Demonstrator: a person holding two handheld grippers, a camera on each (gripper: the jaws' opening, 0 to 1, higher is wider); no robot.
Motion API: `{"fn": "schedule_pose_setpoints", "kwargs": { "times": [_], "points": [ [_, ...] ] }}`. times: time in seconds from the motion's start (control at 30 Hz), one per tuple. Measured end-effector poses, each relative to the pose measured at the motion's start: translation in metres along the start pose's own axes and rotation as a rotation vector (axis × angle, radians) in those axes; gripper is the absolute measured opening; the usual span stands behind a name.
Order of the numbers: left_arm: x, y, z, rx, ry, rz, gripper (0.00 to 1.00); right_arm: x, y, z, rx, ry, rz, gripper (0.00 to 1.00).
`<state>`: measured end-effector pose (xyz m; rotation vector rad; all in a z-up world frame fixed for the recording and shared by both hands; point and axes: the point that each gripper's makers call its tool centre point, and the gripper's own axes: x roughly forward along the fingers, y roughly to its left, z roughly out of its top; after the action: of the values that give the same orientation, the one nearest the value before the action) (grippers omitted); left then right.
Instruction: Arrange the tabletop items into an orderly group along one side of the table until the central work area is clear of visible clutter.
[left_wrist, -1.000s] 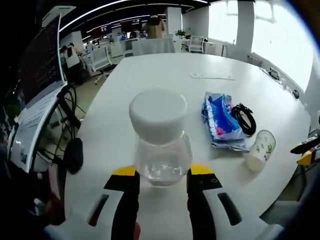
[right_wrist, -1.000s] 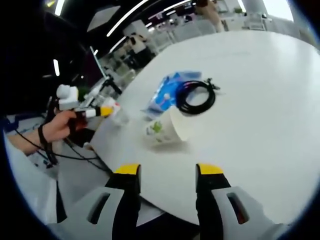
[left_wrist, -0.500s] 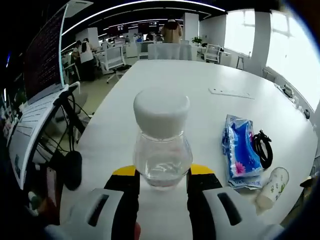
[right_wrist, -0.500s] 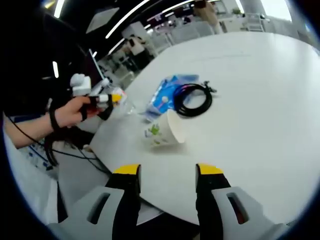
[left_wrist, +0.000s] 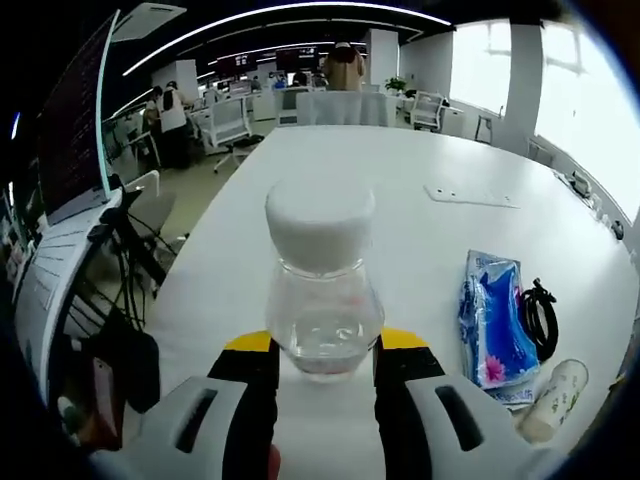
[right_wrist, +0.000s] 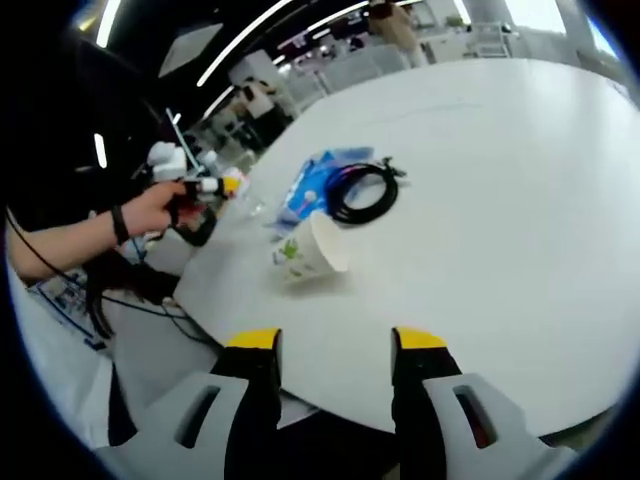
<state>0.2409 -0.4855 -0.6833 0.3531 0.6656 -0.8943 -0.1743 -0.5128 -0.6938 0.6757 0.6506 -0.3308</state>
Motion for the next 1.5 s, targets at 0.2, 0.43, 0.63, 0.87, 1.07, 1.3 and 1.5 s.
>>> {"fn": "schedule_pose_setpoints", "kwargs": {
  "times": [0.2,0.43,0.63,0.87,1.07,1.3,1.5],
  "points": [
    [0.002,0.000,0.002,0.009,0.002,-0.011,0.36,0.000,-0.001,0.001,0.006,-0.007,-0.001,0.42],
    [-0.005,-0.002,0.008,-0.028,0.004,-0.060,0.41,0.001,0.001,0.002,0.003,-0.007,0.003,0.42],
    [-0.018,-0.005,0.012,-0.009,-0.018,-0.081,0.43,0.004,0.003,0.004,0.004,-0.011,0.008,0.42],
    [-0.044,-0.003,-0.018,-0.008,-0.008,-0.094,0.43,0.008,0.007,0.006,-0.001,-0.011,0.019,0.42],
    [-0.070,-0.005,-0.069,-0.004,0.053,-0.110,0.42,0.015,0.009,0.005,-0.010,0.001,0.034,0.42],
    [-0.086,-0.021,-0.110,-0.003,0.110,-0.134,0.42,0.025,0.015,0.007,-0.033,0.015,0.062,0.42],
    [-0.087,-0.049,-0.118,0.051,0.126,-0.199,0.42,0.028,0.019,0.007,-0.044,0.020,0.079,0.42]
  ]
}}
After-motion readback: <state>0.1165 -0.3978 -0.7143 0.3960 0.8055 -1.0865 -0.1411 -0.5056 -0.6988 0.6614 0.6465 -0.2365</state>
